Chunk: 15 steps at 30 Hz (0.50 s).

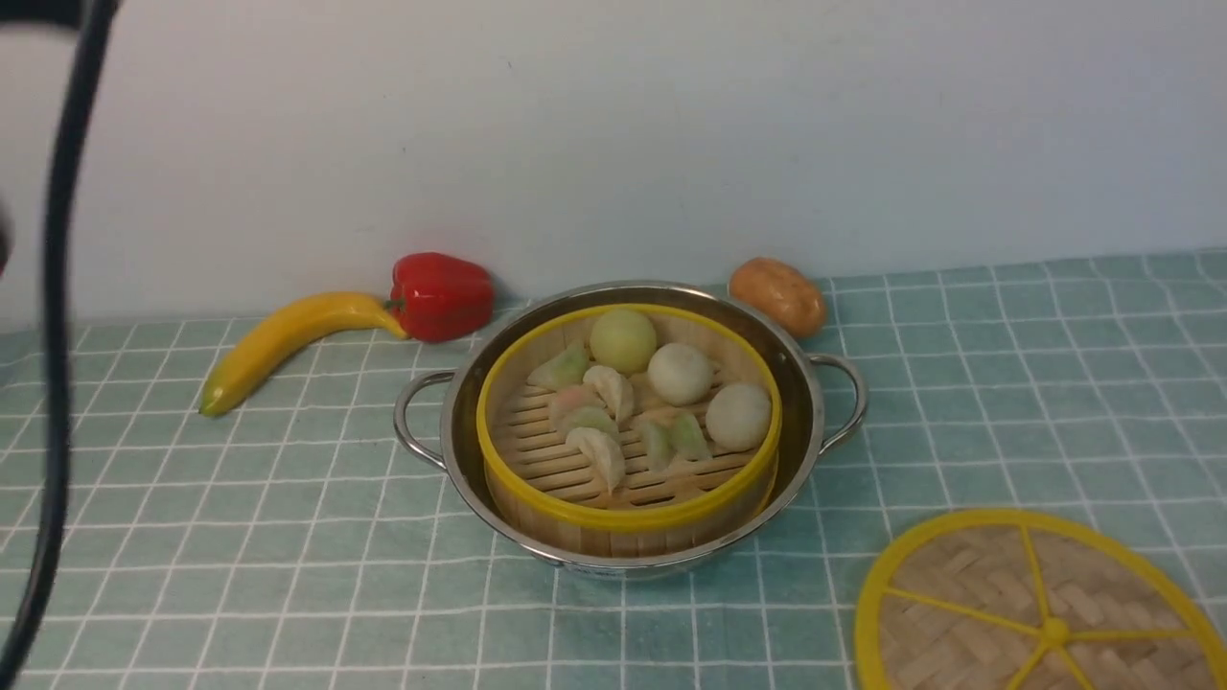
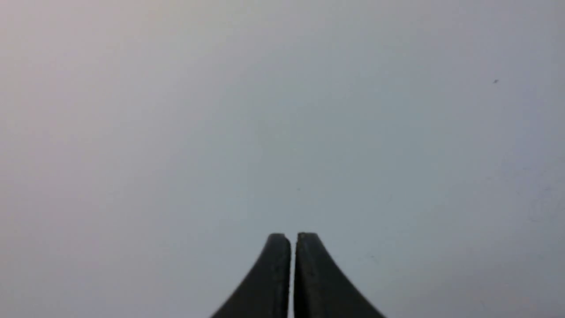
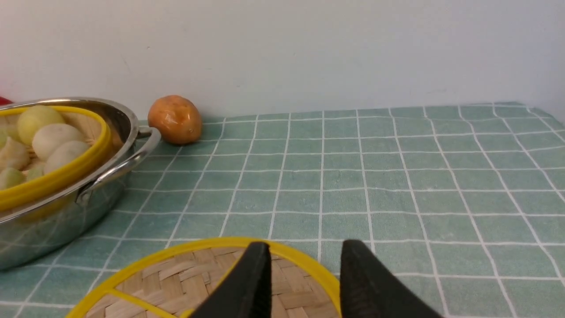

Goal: Place the steamer in the pot on the blue tablecloth, and put the lid on the steamer.
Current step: 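Move the gripper down to the bamboo steamer lid and grasp its center knob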

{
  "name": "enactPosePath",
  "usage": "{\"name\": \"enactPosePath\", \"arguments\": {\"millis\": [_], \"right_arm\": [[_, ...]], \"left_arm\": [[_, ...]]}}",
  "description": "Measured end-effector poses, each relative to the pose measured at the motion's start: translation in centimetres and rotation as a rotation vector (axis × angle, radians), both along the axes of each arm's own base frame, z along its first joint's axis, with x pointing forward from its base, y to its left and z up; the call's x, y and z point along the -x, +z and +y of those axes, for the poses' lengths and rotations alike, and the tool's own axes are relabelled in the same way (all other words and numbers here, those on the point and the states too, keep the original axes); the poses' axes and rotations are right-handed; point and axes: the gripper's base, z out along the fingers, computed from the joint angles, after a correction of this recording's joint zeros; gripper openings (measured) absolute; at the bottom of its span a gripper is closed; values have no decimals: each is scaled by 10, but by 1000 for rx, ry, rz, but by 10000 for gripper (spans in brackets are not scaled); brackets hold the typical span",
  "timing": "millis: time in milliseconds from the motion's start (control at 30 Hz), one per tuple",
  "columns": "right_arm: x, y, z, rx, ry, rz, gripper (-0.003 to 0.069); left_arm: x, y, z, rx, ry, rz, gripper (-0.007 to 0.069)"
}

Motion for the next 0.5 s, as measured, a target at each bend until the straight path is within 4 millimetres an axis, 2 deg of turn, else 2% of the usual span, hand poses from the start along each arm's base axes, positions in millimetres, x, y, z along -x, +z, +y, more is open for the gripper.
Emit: {"name": "enactPosePath", "arguments": {"millis": [33,67,100,133,167,233,333,433,467,500], "right_arm": [[0,0,0,0,0,0,242],[0,0,0,0,0,0,242],[0,0,0,0,0,0,242],[0,0,0,0,0,0,242],[0,0,0,0,0,0,242],[0,0,0,0,0,0,242],[0,0,0,0,0,0,242],[0,0,0,0,0,0,242],[0,0,0,0,0,0,242],[0,0,0,0,0,0,242]], "left_arm": [[20,-28,12,37,36,-8,20],[28,-43,18,61,61,-2,22],[37,-62,22,88,84,17,22],[48,-89,26,117,106,56,22],[54,-104,28,132,116,79,22],[62,-124,28,152,122,111,22],[85,-169,30,178,134,172,33],[105,-202,31,196,145,197,41],[106,-204,31,198,145,198,42],[112,-215,32,204,152,206,43]]}}
